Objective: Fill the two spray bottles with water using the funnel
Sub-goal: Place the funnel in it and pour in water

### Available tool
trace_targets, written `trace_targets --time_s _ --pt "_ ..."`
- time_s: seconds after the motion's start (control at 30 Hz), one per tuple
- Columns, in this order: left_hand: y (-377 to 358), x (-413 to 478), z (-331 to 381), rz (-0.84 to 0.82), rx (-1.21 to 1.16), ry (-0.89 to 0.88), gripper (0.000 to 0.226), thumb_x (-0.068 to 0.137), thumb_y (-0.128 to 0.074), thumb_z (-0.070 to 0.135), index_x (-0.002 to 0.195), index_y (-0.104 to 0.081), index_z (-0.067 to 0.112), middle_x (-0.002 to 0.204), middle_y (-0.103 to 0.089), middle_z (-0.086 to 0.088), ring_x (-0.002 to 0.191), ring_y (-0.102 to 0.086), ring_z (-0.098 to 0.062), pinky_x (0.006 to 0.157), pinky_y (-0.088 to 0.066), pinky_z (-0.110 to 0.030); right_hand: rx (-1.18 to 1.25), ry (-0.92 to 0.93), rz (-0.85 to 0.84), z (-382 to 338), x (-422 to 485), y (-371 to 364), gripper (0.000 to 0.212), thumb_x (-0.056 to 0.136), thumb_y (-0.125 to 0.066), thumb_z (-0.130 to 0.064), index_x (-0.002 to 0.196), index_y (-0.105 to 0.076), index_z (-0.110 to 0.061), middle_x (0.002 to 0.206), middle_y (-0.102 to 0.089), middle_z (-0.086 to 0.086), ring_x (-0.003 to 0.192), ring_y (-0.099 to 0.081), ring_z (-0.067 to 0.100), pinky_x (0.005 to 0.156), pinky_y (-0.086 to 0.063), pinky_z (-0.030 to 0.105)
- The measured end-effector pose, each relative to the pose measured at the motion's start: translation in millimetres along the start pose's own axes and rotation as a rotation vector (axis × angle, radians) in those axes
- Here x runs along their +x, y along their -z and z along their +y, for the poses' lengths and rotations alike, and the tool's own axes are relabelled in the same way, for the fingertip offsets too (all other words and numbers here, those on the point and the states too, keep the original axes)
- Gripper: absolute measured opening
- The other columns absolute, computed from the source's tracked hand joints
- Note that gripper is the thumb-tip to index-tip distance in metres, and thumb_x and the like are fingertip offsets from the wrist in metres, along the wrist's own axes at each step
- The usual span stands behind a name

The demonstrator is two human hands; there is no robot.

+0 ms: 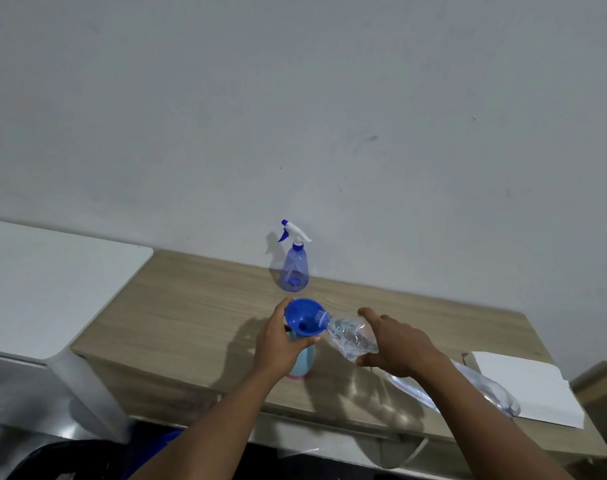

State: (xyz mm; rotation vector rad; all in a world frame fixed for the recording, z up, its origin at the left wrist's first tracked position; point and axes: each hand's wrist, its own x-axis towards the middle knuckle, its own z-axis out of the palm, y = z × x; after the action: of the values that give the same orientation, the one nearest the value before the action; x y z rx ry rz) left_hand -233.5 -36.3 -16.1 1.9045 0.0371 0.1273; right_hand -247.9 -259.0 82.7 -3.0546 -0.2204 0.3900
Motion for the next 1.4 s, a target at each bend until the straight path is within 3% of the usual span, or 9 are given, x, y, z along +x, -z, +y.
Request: trace_targets --time_s 0.5,0.7,0.9,1.03,1.17,1.27,1.4 --pt "0.8 1.5 1.8 0.006 -0.002 0.027 0.093 0.060 -0.095 0.036 0.139 -0.045 0.031 0.117 -0.062 0.021 0.100 -0.065 -0.007 0.087 -0.053 -0.029 -0.057 0.023 0.035 -2.7 3.1 6.1 0.091 0.077 -0.074 -0.059 0.149 -0.021 -0.037 0.137 -0.056 0.001 0.113 -0.062 0.028 0.084 -0.049 0.037" --pt "1.7 0.3 4.7 0.007 -0.002 0.021 0.091 0.060 -0.095 0.035 0.136 -0.046 0.033 0.113 -0.061 0.023 0.097 -0.064 -0.004 0.080 -0.048 -0.019 -0.065 0.028 0.045 -2.8 3.6 4.9 0.092 0.078 -0.074 -0.059 0.149 -0.021 -0.036 0.138 -0.055 0.001 0.114 -0.062 0.028 0.085 -0.049 0.037" --pt "1.5 2.4 1.7 0.005 0.002 0.022 0.091 0.059 -0.095 0.037 0.136 -0.046 0.034 0.112 -0.059 0.028 0.099 -0.065 -0.006 0.085 -0.053 -0.029 -0.035 0.018 0.051 -0.9 4.2 2.8 0.091 0.077 -0.073 -0.060 0.148 -0.020 -0.037 0.137 -0.055 0.001 0.114 -0.062 0.029 0.086 -0.050 0.039" --pt "1.5 3.3 1.6 0.005 -0.003 0.026 0.089 0.057 -0.095 0.037 0.133 -0.047 0.037 0.116 -0.064 0.018 0.099 -0.065 -0.007 0.085 -0.053 -0.031 0.153 0.024 0.081 8.1 2.2 1.8 0.093 0.076 -0.072 -0.061 0.148 -0.018 -0.039 0.134 -0.054 0.000 0.116 -0.060 0.027 0.089 -0.051 0.039" --pt "0.6 3.3 -1.7 0.007 -0.018 0.030 0.092 0.057 -0.095 0.038 0.135 -0.046 0.035 0.116 -0.063 0.020 0.100 -0.064 -0.007 0.088 -0.053 -0.035 0.424 0.064 0.174 23.6 3.3 -3.2 0.097 0.071 -0.076 -0.064 0.147 -0.021 -0.040 0.121 -0.058 -0.003 0.095 -0.064 0.014 0.086 -0.054 0.038" --pt "0.5 3.2 -4.6 -0.002 -0.030 0.031 0.093 0.060 -0.095 0.034 0.139 -0.044 0.031 0.118 -0.061 0.017 0.104 -0.063 -0.012 0.090 -0.053 -0.036 0.598 0.062 0.302 39.6 2.2 -9.4 0.093 0.073 -0.078 -0.060 0.146 -0.024 -0.039 0.117 -0.057 -0.005 0.091 -0.063 0.009 0.083 -0.057 0.037" --pt "-1.4 4.7 -8.2 -0.004 -0.049 0.039 0.091 0.060 -0.095 0.030 0.136 -0.045 0.032 0.117 -0.062 0.017 0.105 -0.064 -0.013 0.087 -0.053 -0.033 0.769 -0.040 0.572 65.2 -1.0 -12.0 0.086 0.079 -0.080 -0.043 0.146 -0.028 -0.033 0.131 -0.038 -0.002 0.101 -0.059 0.012 0.087 -0.052 0.032"
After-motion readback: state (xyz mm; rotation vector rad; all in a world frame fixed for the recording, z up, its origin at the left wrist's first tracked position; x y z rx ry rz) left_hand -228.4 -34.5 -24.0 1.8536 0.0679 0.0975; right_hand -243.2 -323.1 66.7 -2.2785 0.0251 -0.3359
